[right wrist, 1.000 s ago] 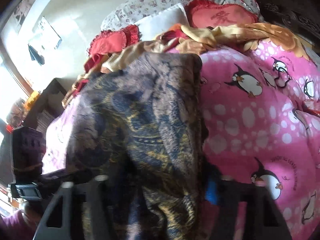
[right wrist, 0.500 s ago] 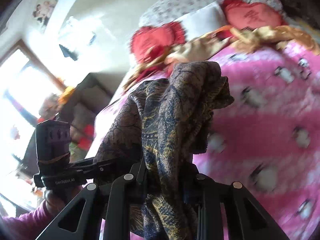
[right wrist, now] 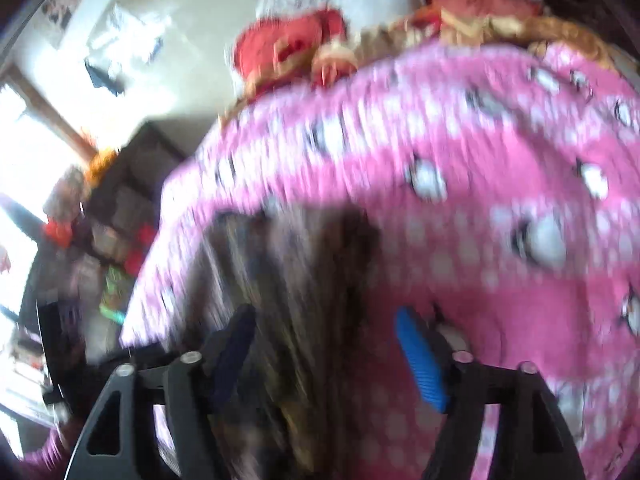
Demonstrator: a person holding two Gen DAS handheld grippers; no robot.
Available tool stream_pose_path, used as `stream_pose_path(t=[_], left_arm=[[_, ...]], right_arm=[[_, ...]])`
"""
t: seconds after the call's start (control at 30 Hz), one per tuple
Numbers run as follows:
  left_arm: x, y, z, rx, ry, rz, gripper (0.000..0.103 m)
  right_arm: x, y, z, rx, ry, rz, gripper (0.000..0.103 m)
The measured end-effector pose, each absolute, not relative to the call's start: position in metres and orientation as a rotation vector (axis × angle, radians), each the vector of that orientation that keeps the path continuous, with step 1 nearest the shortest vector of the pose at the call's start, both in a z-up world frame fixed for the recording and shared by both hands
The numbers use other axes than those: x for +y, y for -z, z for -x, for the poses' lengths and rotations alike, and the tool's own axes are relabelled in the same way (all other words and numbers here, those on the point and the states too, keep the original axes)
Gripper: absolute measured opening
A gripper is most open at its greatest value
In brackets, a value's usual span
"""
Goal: Fold small clothes
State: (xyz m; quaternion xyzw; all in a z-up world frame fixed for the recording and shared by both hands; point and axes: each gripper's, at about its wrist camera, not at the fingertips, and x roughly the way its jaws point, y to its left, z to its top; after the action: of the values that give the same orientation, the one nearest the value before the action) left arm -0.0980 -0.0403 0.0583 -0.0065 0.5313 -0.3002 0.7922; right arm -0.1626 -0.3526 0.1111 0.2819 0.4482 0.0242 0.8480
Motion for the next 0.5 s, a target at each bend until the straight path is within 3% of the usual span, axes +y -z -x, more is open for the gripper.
stream_pose_path(t=[0.1, 0.13, 0.17, 0.23, 0.33, 0.5], left_arm=[[-0.057, -0.057, 0.097, 1.130, 0.624, -0.017, 0.063], [-0.066, -0.057, 0.097, 1.131, 0.612, -0.034, 0.063], [-0.067, -0.052, 0.092, 1.129, 0.594, -0.054, 0.063], [-0.071, -0.043, 0.094, 1.125, 0.560, -0.089, 0.063], [-0.071, -0.035, 0.094, 1.135, 0.551, -0.077, 0.063], [-0.070, -0.039, 0.098, 1.116, 0.529, -0.077, 0.063]], right_arm=[[-0.346, -0.106, 0.131, 0.951, -0.042, -0.603, 0.071], [-0.340, -0.097, 0.116, 0.991, -0.052, -0.574, 0.047], [-0.334, -0.092, 0.108, 1.014, -0.051, -0.523, 0.014], [-0.325, -0.078, 0.096, 1.035, 0.068, -0.341, 0.014], [-0.346, -0.051, 0.098, 1.070, 0.092, -0.467, 0.014], [-0.340, -0.086, 0.117, 1.031, 0.089, -0.417, 0.020]])
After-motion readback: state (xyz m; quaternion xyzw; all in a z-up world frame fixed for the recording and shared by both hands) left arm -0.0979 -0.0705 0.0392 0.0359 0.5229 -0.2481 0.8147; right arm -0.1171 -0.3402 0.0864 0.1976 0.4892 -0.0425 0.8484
